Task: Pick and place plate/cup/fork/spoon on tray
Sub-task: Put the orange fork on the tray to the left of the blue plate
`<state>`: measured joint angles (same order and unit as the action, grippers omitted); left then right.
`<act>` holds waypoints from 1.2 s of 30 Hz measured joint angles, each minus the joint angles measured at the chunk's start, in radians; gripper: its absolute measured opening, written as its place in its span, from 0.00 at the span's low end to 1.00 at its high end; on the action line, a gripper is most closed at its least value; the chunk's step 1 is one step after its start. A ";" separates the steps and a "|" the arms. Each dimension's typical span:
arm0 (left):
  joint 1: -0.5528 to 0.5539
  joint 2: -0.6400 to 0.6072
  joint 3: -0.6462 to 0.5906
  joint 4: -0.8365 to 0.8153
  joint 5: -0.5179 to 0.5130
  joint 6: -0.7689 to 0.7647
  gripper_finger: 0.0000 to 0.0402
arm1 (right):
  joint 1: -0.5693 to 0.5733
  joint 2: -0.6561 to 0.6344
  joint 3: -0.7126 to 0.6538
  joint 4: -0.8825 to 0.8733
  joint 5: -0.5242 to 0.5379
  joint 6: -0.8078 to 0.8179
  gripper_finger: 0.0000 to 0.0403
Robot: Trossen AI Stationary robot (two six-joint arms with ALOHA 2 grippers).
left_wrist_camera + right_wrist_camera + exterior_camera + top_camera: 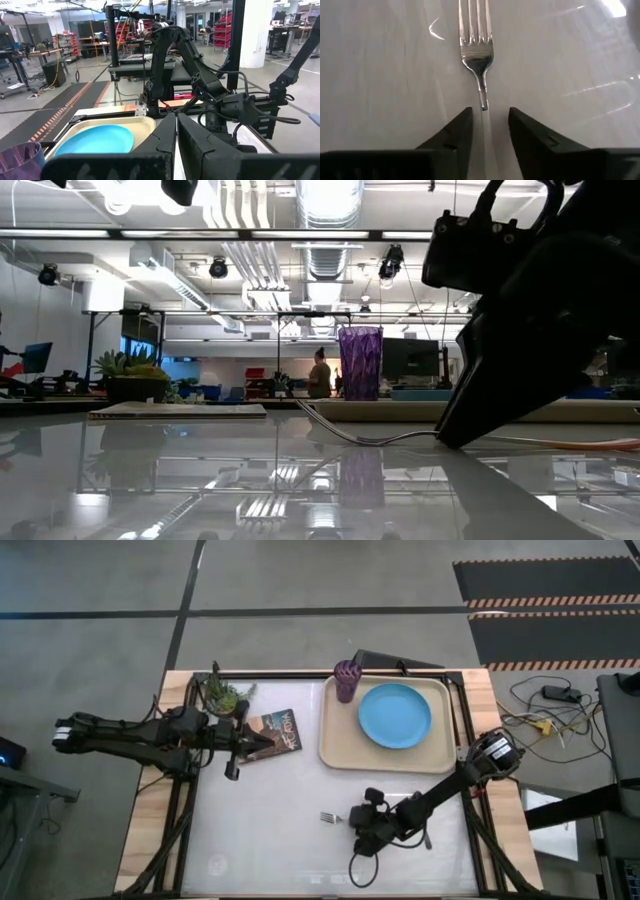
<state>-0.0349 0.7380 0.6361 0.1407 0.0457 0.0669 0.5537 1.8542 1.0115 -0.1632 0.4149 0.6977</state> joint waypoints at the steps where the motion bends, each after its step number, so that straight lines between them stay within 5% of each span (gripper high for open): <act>1: 0.000 0.000 0.000 0.000 0.000 0.000 0.00 | 0.000 0.000 0.000 -0.001 0.000 0.001 0.24; 8: 0.000 -0.001 0.000 0.000 0.000 0.001 0.00 | -0.001 -0.006 -0.002 -0.004 -0.009 0.009 0.04; 19: 0.000 -0.001 -0.001 0.008 0.000 0.001 0.00 | -0.017 -0.134 -0.007 0.011 -0.015 0.037 0.03; 36: 0.001 -0.042 -0.001 0.006 0.000 0.102 0.00 | -0.251 -0.216 0.115 -0.059 0.050 0.297 0.03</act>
<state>-0.0341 0.6959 0.6350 0.1472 0.0453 0.1688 0.3028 1.6381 1.1266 -0.2218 0.4648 0.9945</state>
